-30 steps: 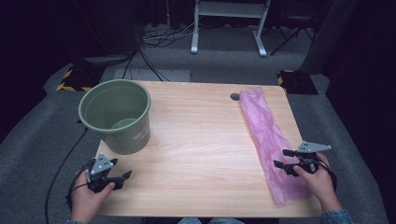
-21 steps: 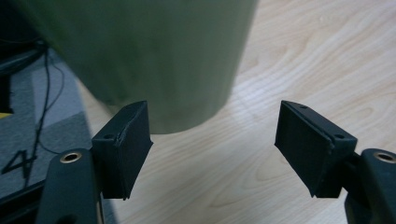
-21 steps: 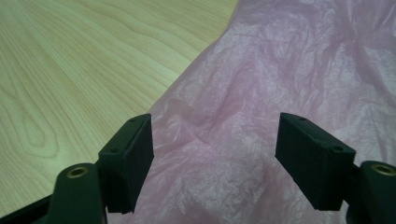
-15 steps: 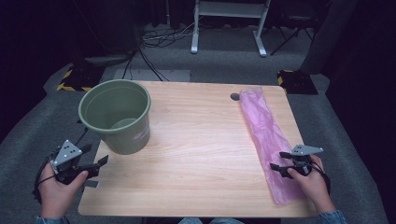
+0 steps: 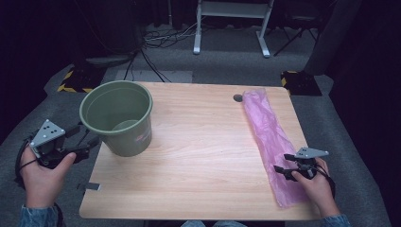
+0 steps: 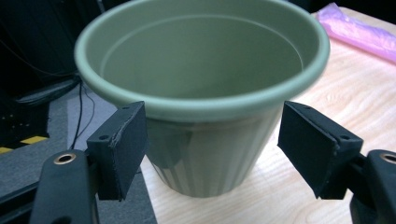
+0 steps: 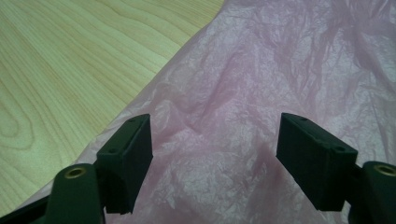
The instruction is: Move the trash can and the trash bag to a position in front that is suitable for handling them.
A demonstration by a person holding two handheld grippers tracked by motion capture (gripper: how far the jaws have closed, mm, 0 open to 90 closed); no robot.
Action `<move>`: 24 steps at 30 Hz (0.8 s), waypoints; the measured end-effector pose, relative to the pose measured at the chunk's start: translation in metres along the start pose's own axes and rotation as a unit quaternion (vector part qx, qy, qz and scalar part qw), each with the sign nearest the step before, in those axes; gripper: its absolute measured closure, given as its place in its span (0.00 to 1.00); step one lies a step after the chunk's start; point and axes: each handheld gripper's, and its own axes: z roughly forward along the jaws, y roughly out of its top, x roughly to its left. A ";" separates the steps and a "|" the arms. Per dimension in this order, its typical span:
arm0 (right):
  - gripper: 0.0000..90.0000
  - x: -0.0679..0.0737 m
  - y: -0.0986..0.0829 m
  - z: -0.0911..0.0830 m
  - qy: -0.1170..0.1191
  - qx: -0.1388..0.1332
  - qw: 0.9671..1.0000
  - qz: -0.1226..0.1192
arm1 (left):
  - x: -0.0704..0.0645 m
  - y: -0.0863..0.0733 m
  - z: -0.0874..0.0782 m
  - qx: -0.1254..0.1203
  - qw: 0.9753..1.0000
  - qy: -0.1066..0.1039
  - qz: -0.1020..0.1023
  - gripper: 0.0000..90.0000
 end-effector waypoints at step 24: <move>0.30 0.006 -0.008 -0.005 -0.007 0.005 1.000 0.002 | 0.039 0.019 0.055 0.034 0.998 0.042 -0.020 0.24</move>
